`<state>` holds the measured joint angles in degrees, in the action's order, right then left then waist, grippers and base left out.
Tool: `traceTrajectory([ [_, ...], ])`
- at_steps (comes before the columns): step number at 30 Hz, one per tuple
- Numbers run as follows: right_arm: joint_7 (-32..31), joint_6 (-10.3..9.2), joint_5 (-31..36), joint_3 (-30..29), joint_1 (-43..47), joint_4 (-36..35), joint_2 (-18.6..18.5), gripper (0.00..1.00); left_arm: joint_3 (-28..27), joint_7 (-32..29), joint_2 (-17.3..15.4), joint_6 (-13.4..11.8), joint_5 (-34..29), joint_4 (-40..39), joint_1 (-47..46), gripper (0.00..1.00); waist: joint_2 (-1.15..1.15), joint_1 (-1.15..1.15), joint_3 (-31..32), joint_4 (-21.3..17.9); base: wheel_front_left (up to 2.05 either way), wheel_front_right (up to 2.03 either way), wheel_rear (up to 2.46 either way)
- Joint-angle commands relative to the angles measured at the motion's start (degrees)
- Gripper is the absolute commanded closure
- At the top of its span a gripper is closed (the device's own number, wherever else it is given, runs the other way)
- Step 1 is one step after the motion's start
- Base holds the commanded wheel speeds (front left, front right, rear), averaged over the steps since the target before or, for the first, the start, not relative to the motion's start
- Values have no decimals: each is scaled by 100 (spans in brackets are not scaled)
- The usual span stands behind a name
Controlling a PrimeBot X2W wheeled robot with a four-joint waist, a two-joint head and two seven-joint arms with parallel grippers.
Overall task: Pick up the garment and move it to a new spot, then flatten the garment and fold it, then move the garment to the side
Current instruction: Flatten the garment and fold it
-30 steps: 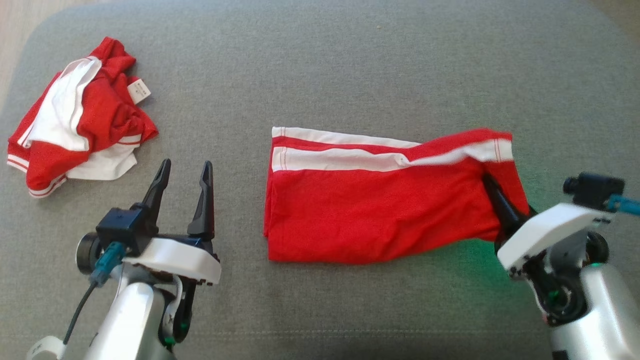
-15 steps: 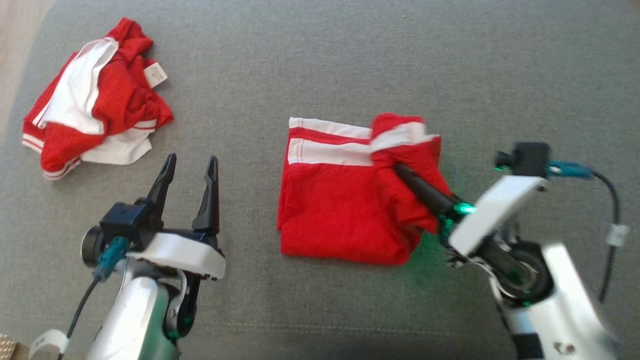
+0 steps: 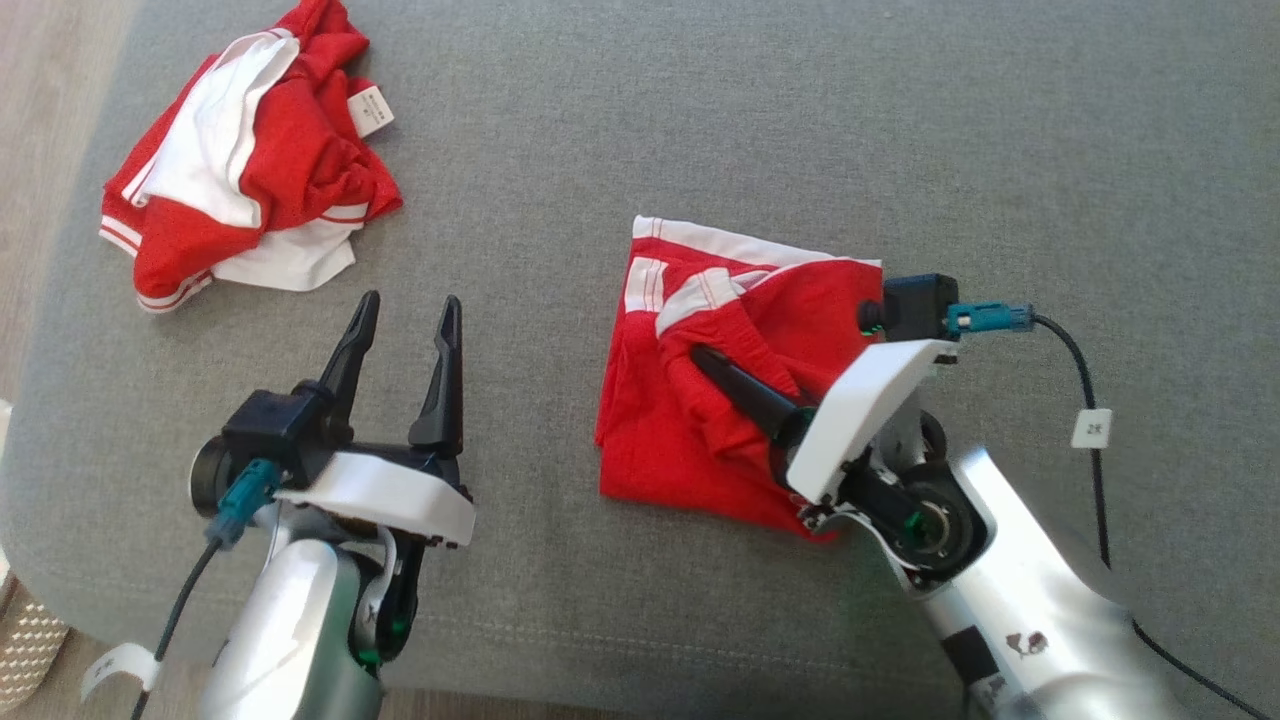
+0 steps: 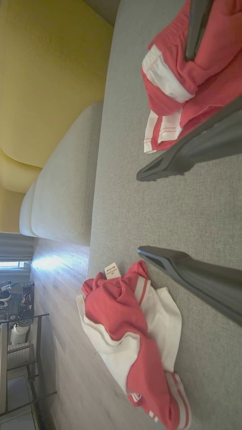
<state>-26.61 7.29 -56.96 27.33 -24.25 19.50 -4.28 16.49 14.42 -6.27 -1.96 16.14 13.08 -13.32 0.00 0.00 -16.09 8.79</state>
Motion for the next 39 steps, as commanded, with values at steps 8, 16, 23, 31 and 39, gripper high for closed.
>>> traceTrajectory([
  [8, 537, 20, -186, 676, -428, -93, 56, 0, -302, 58, 23, 79, -166, -120, -247, 0, 0, 0, 9, -65, 0, 0, 0],
  [16, 1568, 20, 46, 987, -443, -694, -444, 0, -367, 58, 47, 117, -236, -70, -195, 0, 0, 0, 106, -154, 0, 0, 0],
  [23, 2691, 20, 376, 612, -138, -912, -933, 0, -461, 58, 14, 117, -283, -21, -75, 0, 0, 0, 276, -327, 0, 0, 0],
  [31, 3654, 20, 1079, -492, 495, -716, -1204, 0, -573, 58, -101, 73, -272, -10, 92, 0, 0, 0, 524, -576, 0, 0, 0],
  [39, 4018, 20, 2418, -1664, 971, -745, -953, 0, -663, 29, -226, -11, -220, -77, 239, 0, 0, 0, 676, -777, 0, 0, 0],
])
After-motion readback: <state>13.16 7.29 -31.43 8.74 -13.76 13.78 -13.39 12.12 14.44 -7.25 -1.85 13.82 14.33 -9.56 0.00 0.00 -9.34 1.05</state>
